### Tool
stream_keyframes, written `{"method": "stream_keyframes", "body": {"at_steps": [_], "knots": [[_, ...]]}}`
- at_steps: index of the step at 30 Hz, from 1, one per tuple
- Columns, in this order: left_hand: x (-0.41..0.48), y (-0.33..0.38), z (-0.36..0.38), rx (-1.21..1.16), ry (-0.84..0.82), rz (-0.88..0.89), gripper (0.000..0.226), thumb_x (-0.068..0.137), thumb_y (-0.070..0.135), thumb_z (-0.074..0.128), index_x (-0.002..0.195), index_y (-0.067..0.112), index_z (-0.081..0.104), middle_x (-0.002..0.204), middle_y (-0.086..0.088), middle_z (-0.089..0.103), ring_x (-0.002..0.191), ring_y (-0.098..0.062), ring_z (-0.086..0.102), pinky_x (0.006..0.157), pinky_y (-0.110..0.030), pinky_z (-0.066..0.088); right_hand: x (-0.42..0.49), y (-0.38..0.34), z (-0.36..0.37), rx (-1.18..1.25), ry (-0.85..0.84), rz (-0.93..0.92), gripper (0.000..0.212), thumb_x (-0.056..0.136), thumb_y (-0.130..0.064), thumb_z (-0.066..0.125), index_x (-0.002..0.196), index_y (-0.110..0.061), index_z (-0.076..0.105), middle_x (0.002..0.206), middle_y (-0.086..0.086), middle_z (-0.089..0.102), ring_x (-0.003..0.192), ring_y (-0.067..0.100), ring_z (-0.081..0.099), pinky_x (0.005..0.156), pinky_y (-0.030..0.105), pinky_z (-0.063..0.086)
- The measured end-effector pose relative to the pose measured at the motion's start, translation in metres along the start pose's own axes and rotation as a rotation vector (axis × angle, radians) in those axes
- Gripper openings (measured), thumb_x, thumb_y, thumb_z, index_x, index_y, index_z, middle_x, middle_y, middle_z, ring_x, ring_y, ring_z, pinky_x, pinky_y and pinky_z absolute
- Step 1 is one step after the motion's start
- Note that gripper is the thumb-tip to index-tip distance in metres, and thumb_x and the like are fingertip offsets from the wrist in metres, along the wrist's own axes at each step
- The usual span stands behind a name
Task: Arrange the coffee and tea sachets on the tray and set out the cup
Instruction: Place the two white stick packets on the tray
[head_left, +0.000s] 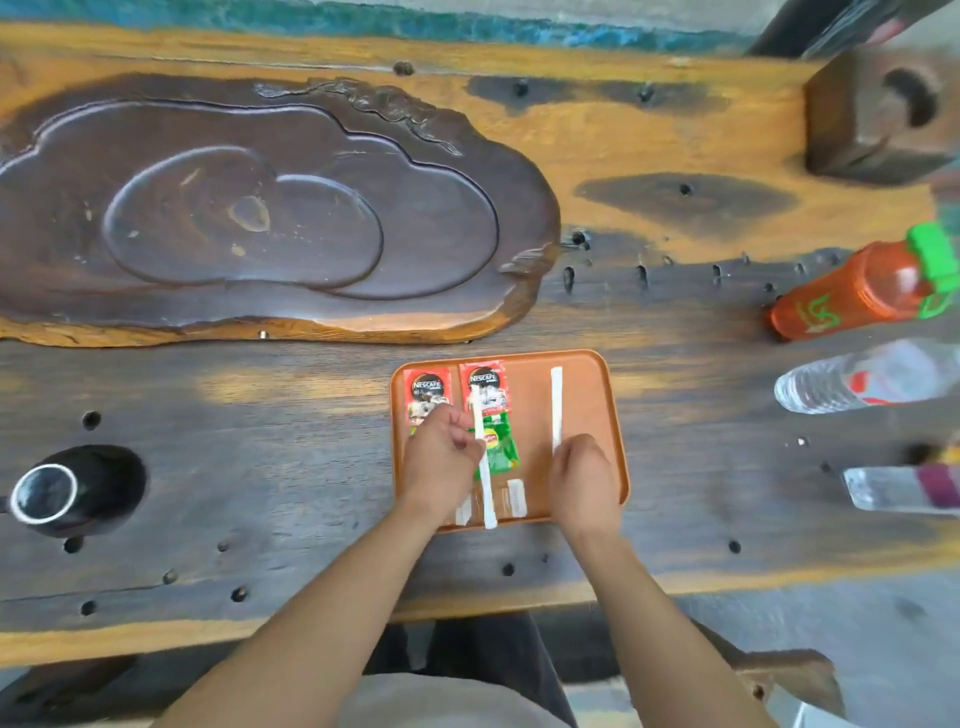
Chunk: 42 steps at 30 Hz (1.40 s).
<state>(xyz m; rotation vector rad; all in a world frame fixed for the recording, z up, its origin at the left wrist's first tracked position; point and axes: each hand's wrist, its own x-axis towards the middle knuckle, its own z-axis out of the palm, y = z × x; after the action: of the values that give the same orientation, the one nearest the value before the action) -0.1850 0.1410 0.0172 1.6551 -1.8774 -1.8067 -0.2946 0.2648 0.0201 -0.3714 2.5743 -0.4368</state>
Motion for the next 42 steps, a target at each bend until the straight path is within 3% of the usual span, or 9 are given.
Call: {"method": "stream_keyframes", "body": {"at_steps": [2, 7, 13, 18, 20, 22, 25, 30, 42], "knots": [[0.002, 0.012, 0.028, 0.051, -0.045, 0.044, 0.019, 0.084, 0.004, 0.070, 0.094, 0.017, 0.062, 0.079, -0.001, 0.069, 0.076, -0.015, 0.065, 0.070, -0.024, 0.049, 0.018, 0.015, -0.004, -0.046, -0.035, 0.036, 0.022, 0.098, -0.010, 0.040, 0.087, 0.000, 0.057, 0.086, 0.017, 0.069, 0.077, 0.037, 0.065, 0.064, 0.038, 0.053], [0.014, 0.028, 0.074, 0.234, -0.082, 0.094, 0.020, 0.081, 0.001, 0.067, 0.088, 0.017, 0.057, 0.073, 0.005, 0.062, 0.075, -0.020, 0.062, 0.066, -0.027, 0.045, 0.044, 0.033, -0.014, -0.139, -0.117, -0.036, 0.019, 0.098, -0.013, 0.042, 0.083, -0.010, 0.052, 0.092, 0.017, 0.067, 0.086, 0.039, 0.064, 0.063, 0.034, 0.040], [0.025, 0.032, 0.091, 0.586, -0.085, 0.268, 0.018, 0.087, 0.001, 0.059, 0.103, 0.008, 0.055, 0.088, -0.012, 0.065, 0.079, -0.030, 0.062, 0.063, -0.032, 0.038, 0.054, 0.045, -0.025, -0.216, -0.089, -0.133, 0.010, 0.099, -0.017, 0.047, 0.102, -0.010, 0.053, 0.098, 0.011, 0.066, 0.090, 0.037, 0.064, 0.064, 0.035, 0.039], [0.021, 0.025, 0.090, 0.786, -0.060, 0.366, 0.013, 0.088, 0.003, 0.057, 0.101, 0.006, 0.055, 0.094, -0.014, 0.062, 0.082, -0.034, 0.065, 0.060, -0.037, 0.046, 0.066, 0.062, -0.033, -0.198, -0.017, -0.489, 0.012, 0.090, -0.013, 0.062, 0.102, -0.015, 0.060, 0.103, 0.004, 0.062, 0.098, 0.031, 0.057, 0.075, 0.039, 0.047], [0.017, 0.021, 0.086, 0.827, -0.026, 0.489, 0.016, 0.087, 0.009, 0.061, 0.103, 0.009, 0.060, 0.102, -0.009, 0.059, 0.093, -0.029, 0.060, 0.066, -0.039, 0.050, 0.075, 0.068, -0.037, -0.229, -0.079, -0.615, 0.037, 0.087, -0.017, 0.070, 0.122, -0.019, 0.059, 0.129, -0.002, 0.059, 0.124, 0.025, 0.050, 0.093, 0.037, 0.042], [0.016, 0.012, 0.081, 0.876, -0.042, 0.648, 0.029, 0.084, 0.016, 0.066, 0.113, 0.012, 0.063, 0.118, -0.005, 0.058, 0.113, -0.026, 0.053, 0.089, -0.040, 0.052, 0.084, 0.071, -0.041, -0.267, -0.177, -0.696, 0.061, 0.087, -0.024, 0.072, 0.143, -0.023, 0.046, 0.155, -0.009, 0.040, 0.148, 0.016, 0.025, 0.107, 0.032, 0.026], [0.018, 0.000, 0.071, 1.025, -0.187, 0.699, 0.066, 0.090, 0.038, 0.060, 0.149, 0.014, 0.041, 0.162, -0.003, 0.032, 0.152, -0.024, 0.019, 0.124, -0.041, 0.016, 0.095, 0.075, -0.048, -0.400, -0.290, -0.759, 0.075, 0.093, -0.035, 0.065, 0.155, -0.027, 0.024, 0.165, -0.014, 0.013, 0.152, 0.009, -0.006, 0.113, 0.032, 0.008], [0.020, -0.007, 0.065, 1.173, -0.280, 0.653, 0.086, 0.095, 0.053, 0.048, 0.160, 0.014, 0.007, 0.170, -0.002, -0.002, 0.155, -0.021, -0.014, 0.124, -0.041, -0.007, 0.103, 0.079, -0.052, -0.511, -0.344, -0.773, 0.079, 0.095, -0.042, 0.060, 0.158, -0.029, 0.014, 0.165, -0.018, 0.003, 0.151, 0.007, -0.015, 0.119, 0.035, 0.000], [0.023, -0.008, 0.071, 1.147, -0.268, 0.603, 0.086, 0.096, 0.055, 0.045, 0.160, 0.016, 0.002, 0.169, 0.000, -0.006, 0.153, -0.017, -0.019, 0.124, -0.039, -0.008, 0.095, 0.085, -0.048, -0.521, -0.308, -0.775, 0.075, 0.096, -0.048, 0.053, 0.157, -0.026, 0.015, 0.165, -0.015, 0.002, 0.151, 0.009, -0.016, 0.122, 0.038, 0.003]]}}
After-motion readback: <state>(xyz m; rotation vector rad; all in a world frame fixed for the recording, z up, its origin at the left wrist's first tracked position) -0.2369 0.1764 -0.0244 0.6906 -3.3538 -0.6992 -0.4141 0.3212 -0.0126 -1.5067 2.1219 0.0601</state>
